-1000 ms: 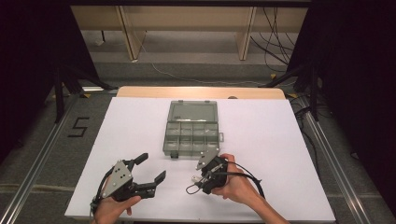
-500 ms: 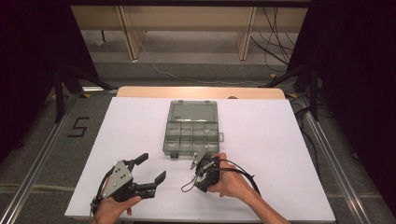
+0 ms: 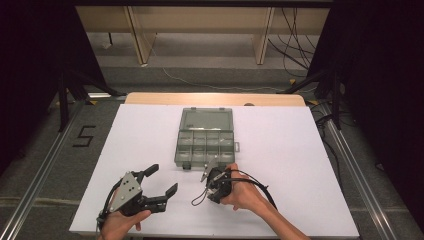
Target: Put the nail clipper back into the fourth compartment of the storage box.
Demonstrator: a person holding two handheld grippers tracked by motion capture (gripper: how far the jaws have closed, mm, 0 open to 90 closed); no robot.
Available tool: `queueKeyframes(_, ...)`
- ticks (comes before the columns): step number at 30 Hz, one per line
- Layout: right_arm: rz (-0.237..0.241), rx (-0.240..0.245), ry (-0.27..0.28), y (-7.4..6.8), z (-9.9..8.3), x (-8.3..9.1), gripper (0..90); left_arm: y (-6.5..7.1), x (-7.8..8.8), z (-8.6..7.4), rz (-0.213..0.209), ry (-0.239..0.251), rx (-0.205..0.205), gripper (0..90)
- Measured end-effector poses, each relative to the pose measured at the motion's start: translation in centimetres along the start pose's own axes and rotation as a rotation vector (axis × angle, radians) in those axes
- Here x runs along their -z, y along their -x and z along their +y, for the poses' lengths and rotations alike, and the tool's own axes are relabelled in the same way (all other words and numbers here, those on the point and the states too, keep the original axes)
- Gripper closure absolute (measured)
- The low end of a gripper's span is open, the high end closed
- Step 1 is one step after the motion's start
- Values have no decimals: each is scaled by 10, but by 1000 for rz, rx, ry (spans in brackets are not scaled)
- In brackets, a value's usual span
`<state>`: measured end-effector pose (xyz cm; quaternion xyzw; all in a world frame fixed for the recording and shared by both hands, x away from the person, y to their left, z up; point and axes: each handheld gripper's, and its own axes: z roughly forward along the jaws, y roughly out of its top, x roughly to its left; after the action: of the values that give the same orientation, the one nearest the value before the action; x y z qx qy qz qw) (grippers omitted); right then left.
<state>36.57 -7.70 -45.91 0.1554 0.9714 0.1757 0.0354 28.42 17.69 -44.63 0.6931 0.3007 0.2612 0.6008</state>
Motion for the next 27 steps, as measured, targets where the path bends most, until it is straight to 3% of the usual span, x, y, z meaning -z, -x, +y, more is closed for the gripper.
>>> queueKeyframes(15,6,-11,-54,0,6,-5,745,0,0,0,1,1,1,156)
queueKeyframes(19,2,7,-67,1,8,-5,769,0,0,0,1,4,2,156)
queueKeyframes(20,-11,36,-82,3,8,-5,770,0,1,0,1,3,1,156)
queueKeyframes(21,2,8,-80,0,9,-5,771,0,1,0,1,3,1,156)
queueKeyframes(22,-1,11,-83,0,10,-5,771,0,1,0,1,3,1,156)
queueKeyframes(24,-21,62,-99,2,11,-5,773,0,1,1,1,5,3,156)
queueKeyframes(27,-24,69,-106,1,11,-5,774,0,1,0,1,4,2,156)
